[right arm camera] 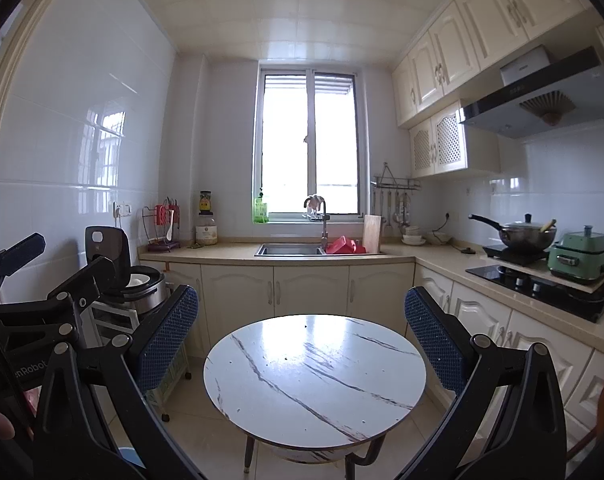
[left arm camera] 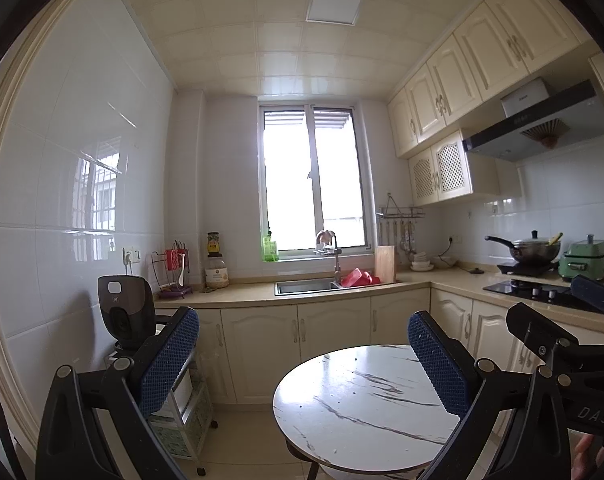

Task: Collect trash

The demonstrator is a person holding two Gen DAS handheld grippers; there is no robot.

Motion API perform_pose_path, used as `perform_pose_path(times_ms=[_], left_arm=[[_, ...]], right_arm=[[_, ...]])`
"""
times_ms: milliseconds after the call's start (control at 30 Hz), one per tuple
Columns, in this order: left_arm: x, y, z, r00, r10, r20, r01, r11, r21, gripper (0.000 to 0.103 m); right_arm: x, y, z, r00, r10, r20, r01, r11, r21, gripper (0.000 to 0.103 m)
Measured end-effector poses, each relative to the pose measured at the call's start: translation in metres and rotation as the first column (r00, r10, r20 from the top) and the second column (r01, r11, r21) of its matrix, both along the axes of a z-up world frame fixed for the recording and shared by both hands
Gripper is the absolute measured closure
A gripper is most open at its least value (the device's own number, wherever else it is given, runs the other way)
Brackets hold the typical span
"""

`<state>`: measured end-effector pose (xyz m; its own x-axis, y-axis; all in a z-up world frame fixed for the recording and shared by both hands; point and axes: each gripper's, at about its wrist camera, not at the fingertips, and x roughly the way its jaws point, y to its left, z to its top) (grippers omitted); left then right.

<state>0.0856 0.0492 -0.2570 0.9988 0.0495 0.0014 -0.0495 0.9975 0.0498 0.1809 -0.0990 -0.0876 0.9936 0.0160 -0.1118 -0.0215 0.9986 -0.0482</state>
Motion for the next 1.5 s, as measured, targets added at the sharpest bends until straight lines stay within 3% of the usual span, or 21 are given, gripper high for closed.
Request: perform_pose_path(times_ms=[1500], left_arm=[[0.0044,0.0062,-0.0037,1.0,0.001,0.005,-0.001,1.0,0.003,0.001]], right_arm=[[0.0014,-0.0054,0.0021,1.0,-0.001,0.0,0.001,1.0,-0.003,0.0]])
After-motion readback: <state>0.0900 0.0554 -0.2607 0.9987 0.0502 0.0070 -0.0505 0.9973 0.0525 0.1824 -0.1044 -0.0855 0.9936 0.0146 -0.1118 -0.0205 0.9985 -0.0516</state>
